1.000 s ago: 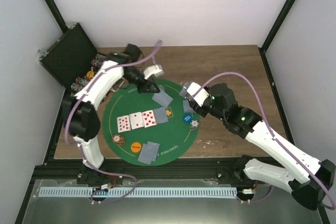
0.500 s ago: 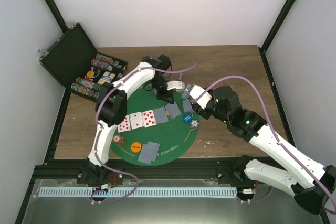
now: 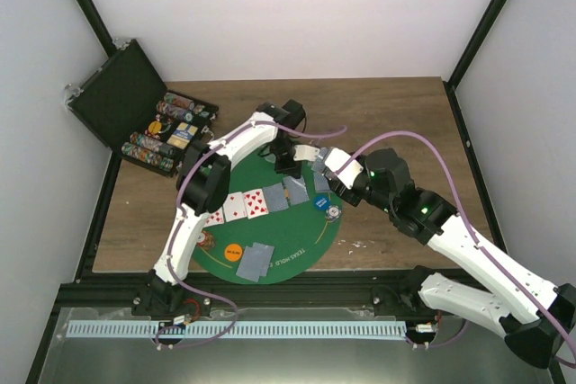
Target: Distribute texas hold em gaming equipment
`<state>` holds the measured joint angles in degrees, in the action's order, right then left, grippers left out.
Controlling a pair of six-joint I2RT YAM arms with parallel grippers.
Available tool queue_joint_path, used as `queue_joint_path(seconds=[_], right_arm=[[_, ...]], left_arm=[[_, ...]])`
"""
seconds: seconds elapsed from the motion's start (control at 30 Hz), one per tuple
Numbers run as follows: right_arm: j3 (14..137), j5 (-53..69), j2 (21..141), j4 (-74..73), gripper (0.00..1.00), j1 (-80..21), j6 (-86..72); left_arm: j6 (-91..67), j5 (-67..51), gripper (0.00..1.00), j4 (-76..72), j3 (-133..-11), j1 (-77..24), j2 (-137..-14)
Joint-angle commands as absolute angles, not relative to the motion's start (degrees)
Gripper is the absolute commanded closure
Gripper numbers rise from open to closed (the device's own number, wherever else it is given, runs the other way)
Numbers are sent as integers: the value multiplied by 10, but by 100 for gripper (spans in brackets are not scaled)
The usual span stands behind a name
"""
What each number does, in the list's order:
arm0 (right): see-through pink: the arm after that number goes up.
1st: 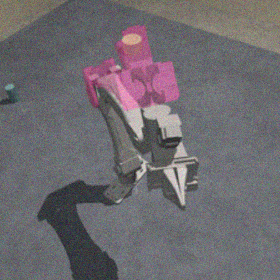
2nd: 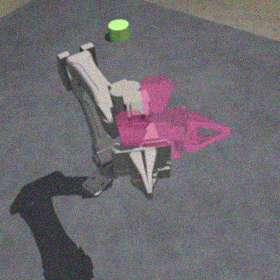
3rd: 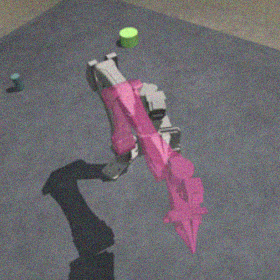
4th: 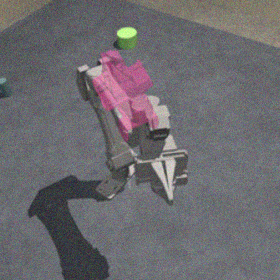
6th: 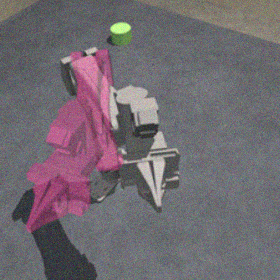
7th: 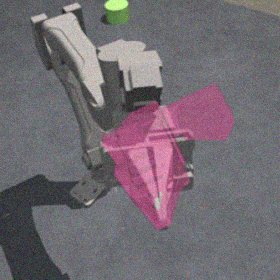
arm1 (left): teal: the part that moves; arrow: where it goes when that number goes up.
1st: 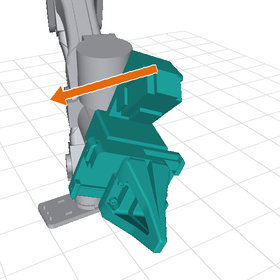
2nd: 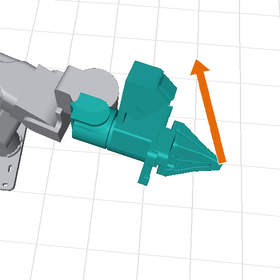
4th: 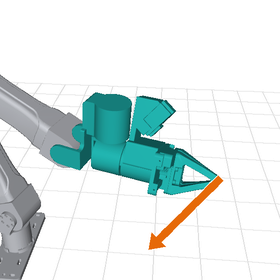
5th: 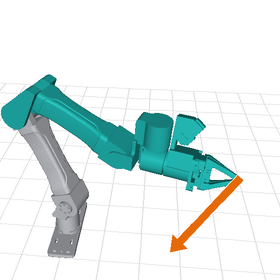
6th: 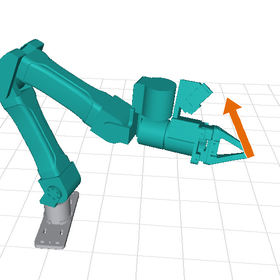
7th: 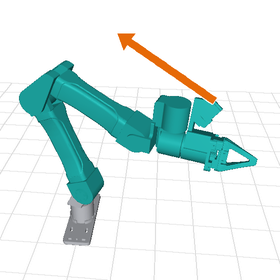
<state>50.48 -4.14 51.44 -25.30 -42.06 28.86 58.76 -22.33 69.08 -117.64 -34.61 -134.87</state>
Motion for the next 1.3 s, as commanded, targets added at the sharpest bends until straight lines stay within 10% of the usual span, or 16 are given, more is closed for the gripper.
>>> queue_joint_path(seconds=[0.0,1.27], right_arm=[[509,-36,509,-250,49,-417,287],[544,55,516,-276,50,-417,233]], left_arm=[[624,-194,100,667,-1174,-353,-1356],[440,-316,67,707,-1193,-245,-1215]])
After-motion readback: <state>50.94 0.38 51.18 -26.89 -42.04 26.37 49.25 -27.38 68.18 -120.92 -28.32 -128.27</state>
